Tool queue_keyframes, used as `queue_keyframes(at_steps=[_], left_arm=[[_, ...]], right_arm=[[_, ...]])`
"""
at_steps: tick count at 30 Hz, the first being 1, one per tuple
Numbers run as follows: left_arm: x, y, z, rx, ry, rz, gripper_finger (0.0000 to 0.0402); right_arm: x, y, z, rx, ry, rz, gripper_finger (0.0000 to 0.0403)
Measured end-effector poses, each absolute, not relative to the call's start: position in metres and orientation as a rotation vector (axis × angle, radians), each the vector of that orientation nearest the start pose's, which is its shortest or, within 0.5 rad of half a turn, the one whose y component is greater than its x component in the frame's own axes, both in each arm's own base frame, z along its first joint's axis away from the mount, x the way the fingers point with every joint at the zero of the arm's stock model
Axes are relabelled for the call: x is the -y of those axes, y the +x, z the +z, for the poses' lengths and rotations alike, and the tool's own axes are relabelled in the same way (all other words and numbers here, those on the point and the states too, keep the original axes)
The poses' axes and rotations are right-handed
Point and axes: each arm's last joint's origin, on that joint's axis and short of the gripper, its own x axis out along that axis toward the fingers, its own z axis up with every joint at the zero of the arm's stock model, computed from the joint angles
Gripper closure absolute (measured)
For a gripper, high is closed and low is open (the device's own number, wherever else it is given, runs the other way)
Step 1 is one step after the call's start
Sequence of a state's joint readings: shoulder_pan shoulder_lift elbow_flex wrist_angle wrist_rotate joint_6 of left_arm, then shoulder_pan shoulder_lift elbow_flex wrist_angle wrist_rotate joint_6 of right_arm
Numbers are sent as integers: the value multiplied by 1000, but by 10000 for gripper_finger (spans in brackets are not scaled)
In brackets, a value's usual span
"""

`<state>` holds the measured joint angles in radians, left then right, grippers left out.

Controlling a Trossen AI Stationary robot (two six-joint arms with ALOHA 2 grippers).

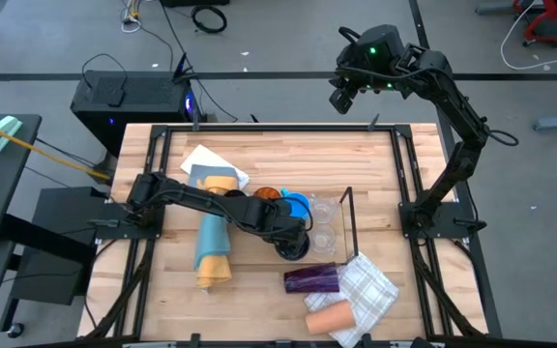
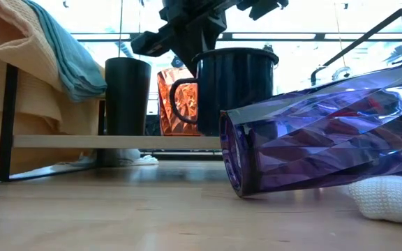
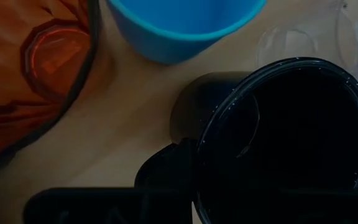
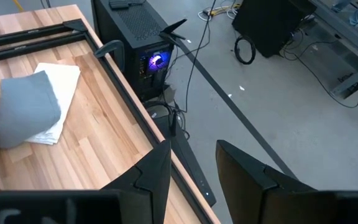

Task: Stack small to large cups/mugs on shelf
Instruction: Put the black mug on the shelf

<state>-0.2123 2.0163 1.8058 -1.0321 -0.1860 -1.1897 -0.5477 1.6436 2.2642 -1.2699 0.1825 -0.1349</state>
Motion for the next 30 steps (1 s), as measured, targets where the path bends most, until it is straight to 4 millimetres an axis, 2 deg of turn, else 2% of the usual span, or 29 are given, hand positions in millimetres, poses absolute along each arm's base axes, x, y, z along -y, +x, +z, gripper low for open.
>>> queue_keyframes(at_steps=[6, 11, 14, 30], left_arm=[[80, 410, 259, -1041, -791, 684, 374], [79, 410, 259, -1028, -795, 693, 332], [79, 411, 259, -1028, -791, 688, 322], [80, 413, 261, -1009, -781, 651, 334]], right_arm=[[150, 237, 500, -698, -4, -658, 268], [150, 237, 500, -698, -4, -658, 268], [150, 237, 500, -698, -4, -658, 268], [150, 236, 499, -706, -2, -657, 268]])
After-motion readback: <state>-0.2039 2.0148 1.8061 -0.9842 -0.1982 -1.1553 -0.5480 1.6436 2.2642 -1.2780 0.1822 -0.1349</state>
